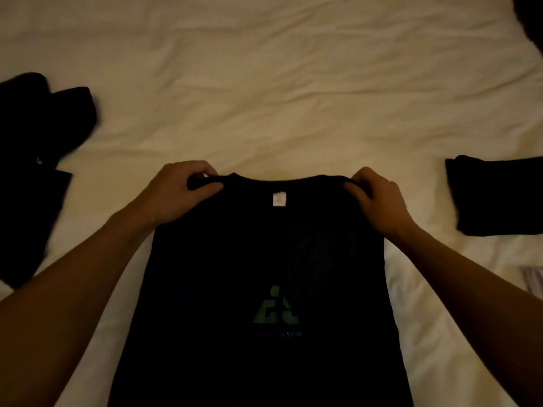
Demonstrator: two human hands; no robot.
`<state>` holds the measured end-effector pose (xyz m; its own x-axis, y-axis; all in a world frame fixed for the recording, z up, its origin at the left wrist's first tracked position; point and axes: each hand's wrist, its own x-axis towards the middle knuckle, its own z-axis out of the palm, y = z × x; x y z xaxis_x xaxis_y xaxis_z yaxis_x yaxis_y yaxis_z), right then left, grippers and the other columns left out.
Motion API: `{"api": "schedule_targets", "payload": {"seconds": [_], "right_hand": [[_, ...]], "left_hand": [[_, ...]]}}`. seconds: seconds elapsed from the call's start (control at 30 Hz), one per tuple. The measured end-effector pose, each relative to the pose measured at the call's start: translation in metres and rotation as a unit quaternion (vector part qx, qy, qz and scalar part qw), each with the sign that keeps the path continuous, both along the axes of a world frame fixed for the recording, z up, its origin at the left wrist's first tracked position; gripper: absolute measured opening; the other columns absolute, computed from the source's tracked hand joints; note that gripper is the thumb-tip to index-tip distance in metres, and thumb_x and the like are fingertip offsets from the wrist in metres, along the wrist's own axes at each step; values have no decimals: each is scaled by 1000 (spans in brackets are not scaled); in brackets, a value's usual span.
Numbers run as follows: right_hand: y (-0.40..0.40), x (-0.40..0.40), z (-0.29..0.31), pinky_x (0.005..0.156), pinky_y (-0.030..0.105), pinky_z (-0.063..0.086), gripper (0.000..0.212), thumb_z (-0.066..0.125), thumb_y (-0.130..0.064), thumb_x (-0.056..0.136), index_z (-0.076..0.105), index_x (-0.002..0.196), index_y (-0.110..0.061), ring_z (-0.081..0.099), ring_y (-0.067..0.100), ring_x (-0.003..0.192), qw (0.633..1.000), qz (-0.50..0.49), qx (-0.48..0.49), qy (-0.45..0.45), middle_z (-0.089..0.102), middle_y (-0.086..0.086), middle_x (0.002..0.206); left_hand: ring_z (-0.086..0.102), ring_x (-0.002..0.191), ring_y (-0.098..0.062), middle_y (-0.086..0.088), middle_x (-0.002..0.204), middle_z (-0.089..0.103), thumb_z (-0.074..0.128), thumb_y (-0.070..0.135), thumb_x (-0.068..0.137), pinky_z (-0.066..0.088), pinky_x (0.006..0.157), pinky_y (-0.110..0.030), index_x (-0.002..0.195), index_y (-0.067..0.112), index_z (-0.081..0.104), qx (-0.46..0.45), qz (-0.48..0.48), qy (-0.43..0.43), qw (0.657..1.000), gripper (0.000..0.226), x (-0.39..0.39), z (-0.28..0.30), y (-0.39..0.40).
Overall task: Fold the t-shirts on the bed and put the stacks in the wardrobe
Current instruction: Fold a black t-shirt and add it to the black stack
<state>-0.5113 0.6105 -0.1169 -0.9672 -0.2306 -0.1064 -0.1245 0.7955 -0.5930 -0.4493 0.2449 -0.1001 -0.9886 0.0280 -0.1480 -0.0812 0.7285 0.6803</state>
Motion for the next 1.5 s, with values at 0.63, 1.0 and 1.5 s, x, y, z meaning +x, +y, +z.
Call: {"api": "schedule_targets", "payload": {"seconds": [0.63, 1.0, 1.5], "right_hand": [[36, 172, -18, 63, 36, 49, 39, 43, -39, 100, 71, 95, -12, 59, 24, 76, 979, 80, 38, 181, 62, 4, 84], [64, 238, -52, 69, 35, 41, 31, 45, -34, 98, 70, 97, -16, 51, 23, 83, 969, 143, 126, 156, 54, 3, 92], [61, 236, -14, 75, 34, 42, 40, 56, -51, 91, 63, 95, -13, 52, 20, 90, 992, -104, 46, 63, 57, 2, 97]], "left_hand": [[53, 93, -23, 3, 102, 55, 44, 29, 95, 43, 73, -39, 107, 15, 65, -88, -8, 127, 988, 28, 198, -31, 25], [55, 85, -21, -1, 94, 56, 42, 23, 92, 39, 68, -29, 96, 13, 66, -122, -44, 81, 988, 27, 258, -55, 45], [53, 96, -16, 3, 106, 56, 66, 38, 89, 44, 80, -35, 105, 20, 60, -19, 278, 46, 959, 25, 255, -30, 48]]}}
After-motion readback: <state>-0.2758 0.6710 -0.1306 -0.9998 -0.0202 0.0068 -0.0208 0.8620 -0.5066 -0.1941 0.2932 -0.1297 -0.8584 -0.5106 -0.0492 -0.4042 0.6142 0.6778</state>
